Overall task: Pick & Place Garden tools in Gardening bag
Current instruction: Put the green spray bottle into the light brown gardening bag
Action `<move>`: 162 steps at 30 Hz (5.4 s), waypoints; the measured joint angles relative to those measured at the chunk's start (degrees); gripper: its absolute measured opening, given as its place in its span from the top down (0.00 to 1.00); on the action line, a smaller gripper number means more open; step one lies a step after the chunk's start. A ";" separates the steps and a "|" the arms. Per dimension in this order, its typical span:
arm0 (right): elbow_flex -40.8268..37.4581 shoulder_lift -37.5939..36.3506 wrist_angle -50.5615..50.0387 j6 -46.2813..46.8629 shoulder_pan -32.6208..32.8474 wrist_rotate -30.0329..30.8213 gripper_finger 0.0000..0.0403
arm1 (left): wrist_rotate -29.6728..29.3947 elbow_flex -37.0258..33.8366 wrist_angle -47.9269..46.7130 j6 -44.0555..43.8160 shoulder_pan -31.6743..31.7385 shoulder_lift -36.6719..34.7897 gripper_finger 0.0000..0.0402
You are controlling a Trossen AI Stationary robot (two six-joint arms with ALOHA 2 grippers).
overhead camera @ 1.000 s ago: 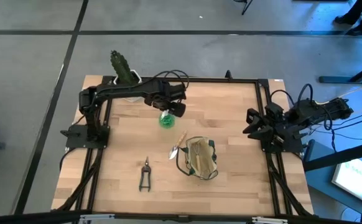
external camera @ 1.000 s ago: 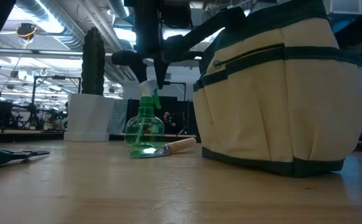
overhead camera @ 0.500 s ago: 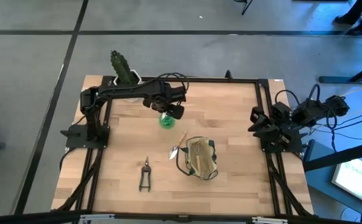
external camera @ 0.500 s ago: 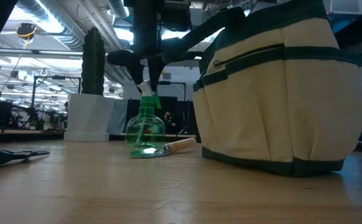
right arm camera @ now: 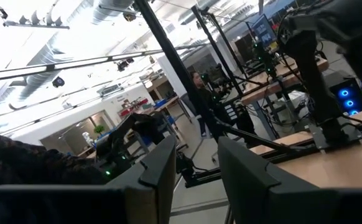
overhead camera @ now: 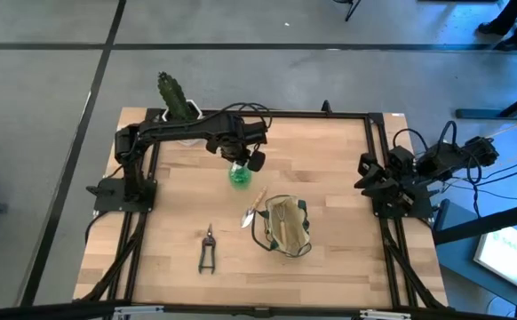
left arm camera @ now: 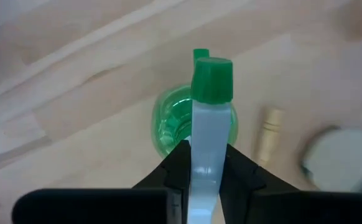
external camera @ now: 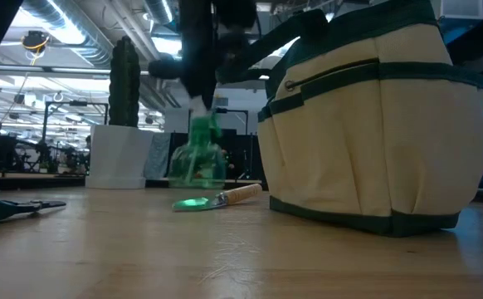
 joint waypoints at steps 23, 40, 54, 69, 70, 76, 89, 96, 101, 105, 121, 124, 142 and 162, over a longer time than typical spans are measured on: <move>0.00 -10.05 -6.31 -0.69 -0.02 6.48 0.69 | 1.92 30.69 0.83 1.17 -22.31 1.77 0.89; 0.00 -10.03 -7.05 -0.48 -0.04 7.67 0.69 | -0.90 32.81 1.70 12.52 -24.85 11.74 0.89; 0.00 -10.00 -7.61 -0.68 -0.04 7.98 0.69 | 0.33 32.83 -3.31 20.83 -23.30 12.92 0.89; 0.00 -10.00 -9.75 -0.50 -0.04 9.18 0.69 | 5.64 32.83 -2.11 22.60 -22.13 14.38 0.89; 0.00 -10.00 -9.88 -0.48 -0.04 9.18 0.69 | 6.58 32.82 -1.44 22.65 -22.11 14.36 0.89; 0.00 -10.00 -9.90 -0.48 -0.04 9.18 0.69 | 8.32 32.83 1.26 22.08 -22.22 14.36 0.89; 0.00 -9.98 -11.53 0.56 -0.04 9.13 0.69 | 0.93 32.81 1.19 23.82 -27.41 17.79 0.89; 0.00 -9.99 -11.40 0.64 -0.04 9.24 0.69 | -1.71 35.07 -1.27 24.86 -28.31 17.79 0.89; 0.00 -9.99 -11.40 0.62 -0.04 10.49 0.69 | -1.07 37.00 -0.56 24.90 -28.69 17.75 0.89; 0.00 -9.99 -11.40 0.61 -0.02 10.49 0.69 | 0.05 36.94 -0.44 23.95 -29.14 17.84 0.89; 0.00 -9.98 -11.36 0.24 -0.04 12.64 0.69 | -1.64 36.94 -7.91 31.05 -31.59 17.84 0.89; 0.02 -10.00 -11.36 0.14 -0.04 13.97 0.69 | -3.03 36.94 -9.21 30.96 -30.53 17.84 0.89; 0.00 -10.00 -11.82 -0.48 -0.07 15.58 0.69 | -14.76 36.94 -16.29 32.53 -22.94 17.84 0.89; 0.00 -9.99 -13.82 0.61 -0.04 13.45 0.69 | -5.45 36.94 -15.18 24.45 -23.39 17.84 0.89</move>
